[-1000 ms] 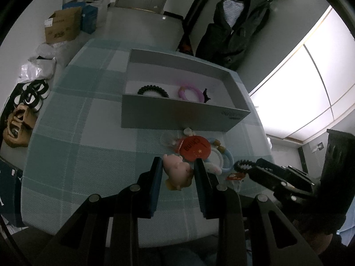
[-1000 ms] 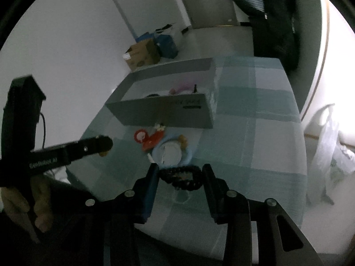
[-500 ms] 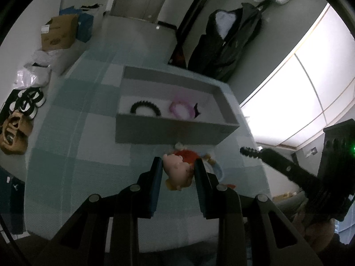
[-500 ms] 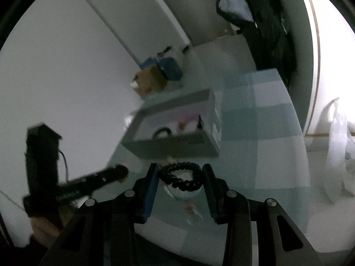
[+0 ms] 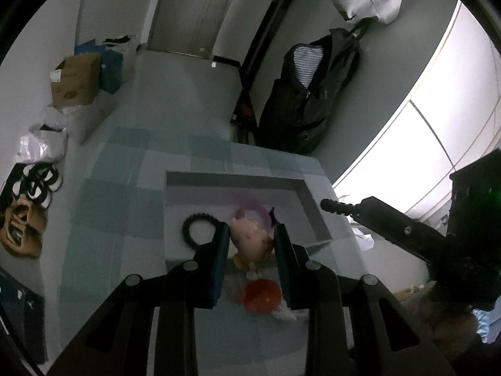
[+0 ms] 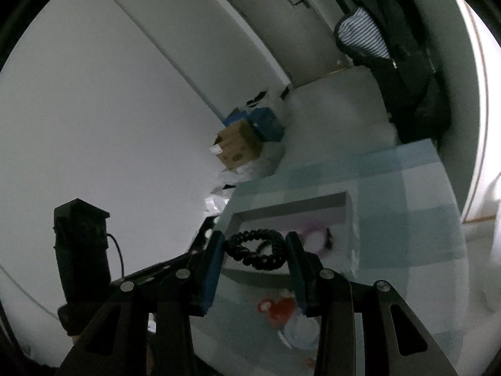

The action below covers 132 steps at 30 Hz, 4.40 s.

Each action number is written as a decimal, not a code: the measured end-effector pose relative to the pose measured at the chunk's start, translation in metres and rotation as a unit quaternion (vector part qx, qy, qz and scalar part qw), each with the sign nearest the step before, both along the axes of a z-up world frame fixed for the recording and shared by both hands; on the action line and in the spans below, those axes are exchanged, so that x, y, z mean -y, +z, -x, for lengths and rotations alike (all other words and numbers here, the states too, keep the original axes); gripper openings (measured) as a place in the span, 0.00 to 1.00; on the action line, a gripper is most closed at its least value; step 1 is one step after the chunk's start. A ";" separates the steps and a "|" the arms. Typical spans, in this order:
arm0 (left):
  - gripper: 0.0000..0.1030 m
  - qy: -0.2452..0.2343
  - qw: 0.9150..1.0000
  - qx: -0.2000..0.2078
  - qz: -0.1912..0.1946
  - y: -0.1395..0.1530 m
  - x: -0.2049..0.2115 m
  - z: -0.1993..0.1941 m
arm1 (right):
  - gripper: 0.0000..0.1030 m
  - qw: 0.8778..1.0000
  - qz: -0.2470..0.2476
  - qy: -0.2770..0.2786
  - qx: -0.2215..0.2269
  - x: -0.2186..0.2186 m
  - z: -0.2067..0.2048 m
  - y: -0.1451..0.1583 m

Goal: Organize jewelry
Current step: 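Place the doll in the grey box with the left tool while the right tool drops the black ring, then move the right tool toward the small red-lidded jar, then grasp the red-lidded jar with the right tool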

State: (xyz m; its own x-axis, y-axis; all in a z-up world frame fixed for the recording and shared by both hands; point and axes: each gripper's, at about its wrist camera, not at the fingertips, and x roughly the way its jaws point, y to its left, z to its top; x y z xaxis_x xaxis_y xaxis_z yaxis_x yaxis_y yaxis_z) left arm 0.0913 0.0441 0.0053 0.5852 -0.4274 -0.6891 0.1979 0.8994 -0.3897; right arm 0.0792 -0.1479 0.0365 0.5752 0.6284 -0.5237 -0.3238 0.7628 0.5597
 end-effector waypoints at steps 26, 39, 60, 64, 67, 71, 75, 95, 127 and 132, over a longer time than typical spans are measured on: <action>0.23 0.007 0.998 -0.066 0.014 -0.034 0.002 -0.054 | 0.39 0.996 -0.007 -0.025 -0.088 -0.011 -0.068 -0.043; 0.35 0.006 0.996 -0.072 0.048 -0.031 0.001 -0.058 | 0.57 0.994 0.011 -0.040 -0.098 -0.015 -0.065 -0.048; 0.47 0.029 0.999 -0.005 0.012 -0.001 -0.011 -0.001 | 0.76 0.998 0.013 -0.066 -0.020 0.018 -0.021 -0.014; 0.47 0.033 0.999 -0.004 -0.008 -0.008 -0.010 0.013 | 0.78 0.997 0.025 -0.066 -0.011 0.023 -0.009 -0.012; 0.47 0.032 0.999 -0.009 -0.021 -0.015 -0.010 0.023 | 0.81 0.997 0.029 -0.067 -0.013 0.026 -0.002 -0.013; 0.47 0.030 0.999 -0.023 -0.021 -0.022 -0.007 0.034 | 0.81 0.997 0.031 -0.064 -0.021 0.031 0.009 -0.017; 0.47 0.029 0.999 -0.032 -0.027 -0.026 0.001 0.038 | 0.81 0.997 0.055 -0.056 -0.028 0.032 0.020 -0.022; 0.47 0.030 0.994 -0.084 -0.064 -0.053 0.013 0.053 | 0.70 0.984 0.150 0.050 -0.086 0.010 0.064 -0.066; 0.48 0.044 0.991 -0.117 -0.050 -0.064 0.009 0.047 | 0.17 0.970 0.199 0.071 -0.119 -0.010 0.055 -0.087; 0.48 0.037 0.991 -0.120 -0.045 -0.064 0.008 0.045 | 0.17 0.973 0.188 0.062 -0.116 -0.007 0.053 -0.083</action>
State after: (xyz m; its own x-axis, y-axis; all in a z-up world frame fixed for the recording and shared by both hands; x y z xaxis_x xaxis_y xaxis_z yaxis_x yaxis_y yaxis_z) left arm 0.0460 0.0359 -0.0591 0.4274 -0.3192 -0.8458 0.0410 0.9415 -0.3346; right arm 0.0257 -0.1411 -0.0466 0.3464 0.4241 -0.8368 -0.3256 0.8909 0.3167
